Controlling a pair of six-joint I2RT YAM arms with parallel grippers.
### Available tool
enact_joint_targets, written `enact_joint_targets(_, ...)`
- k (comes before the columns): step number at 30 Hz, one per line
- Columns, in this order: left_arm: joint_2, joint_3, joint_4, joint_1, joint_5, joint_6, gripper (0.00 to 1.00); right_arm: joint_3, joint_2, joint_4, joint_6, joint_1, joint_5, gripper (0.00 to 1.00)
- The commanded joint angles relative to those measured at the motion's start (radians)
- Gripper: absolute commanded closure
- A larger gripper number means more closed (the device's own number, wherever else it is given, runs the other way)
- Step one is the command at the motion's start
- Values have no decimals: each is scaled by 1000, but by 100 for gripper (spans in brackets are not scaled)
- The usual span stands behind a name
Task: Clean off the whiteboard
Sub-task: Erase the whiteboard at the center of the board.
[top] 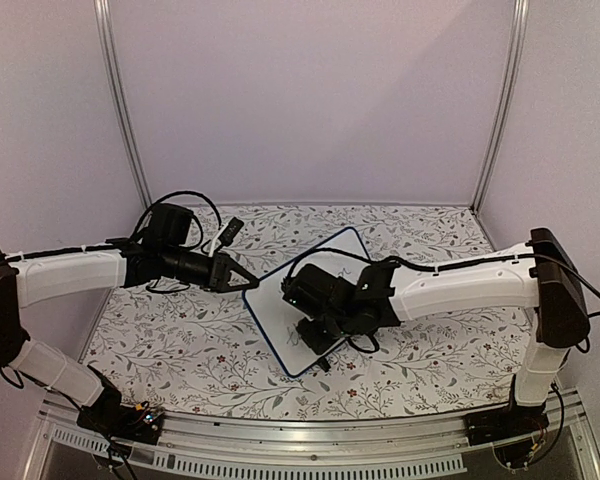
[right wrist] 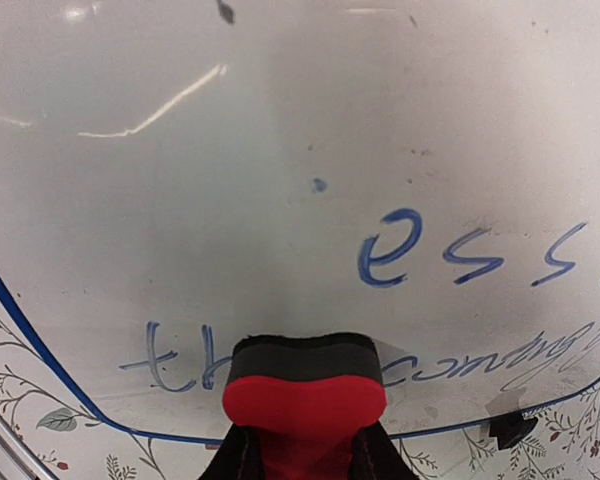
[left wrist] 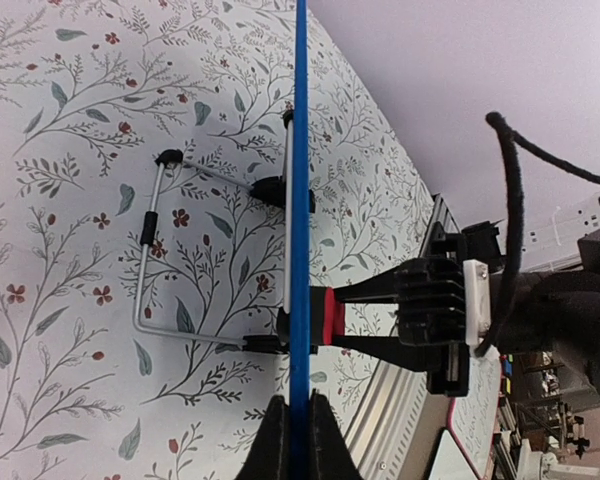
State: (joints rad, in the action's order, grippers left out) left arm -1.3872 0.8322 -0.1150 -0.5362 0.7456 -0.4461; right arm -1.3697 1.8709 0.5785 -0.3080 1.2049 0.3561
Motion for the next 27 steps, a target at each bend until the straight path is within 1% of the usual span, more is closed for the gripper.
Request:
enact_joint_targets(1,-3,-8,15,-6,13,-20,100,-14,2,1,-21,-21,14,80)
enact_joint_targets(10,3,-10,12,-5,7,-14,100,-210,67,31,61,-39,54,80)
enact_joint_targets(14,7,-8,10,-6,4,-12,100,-240,78,32,83,-47,54,79)
enact_joint_targets(19,11,-9,10,-5,6,-13,100,-184,81,27,67,-60,29,80)
enact_joint_targets(24,10,-7,11,-7,10,-15,100,-40,32,-15,15,-60,-6,80)
enact_joint_targets(27,11,-8,13,-7,12,-15,100,14,-1,-24,-17,-60,-22,80)
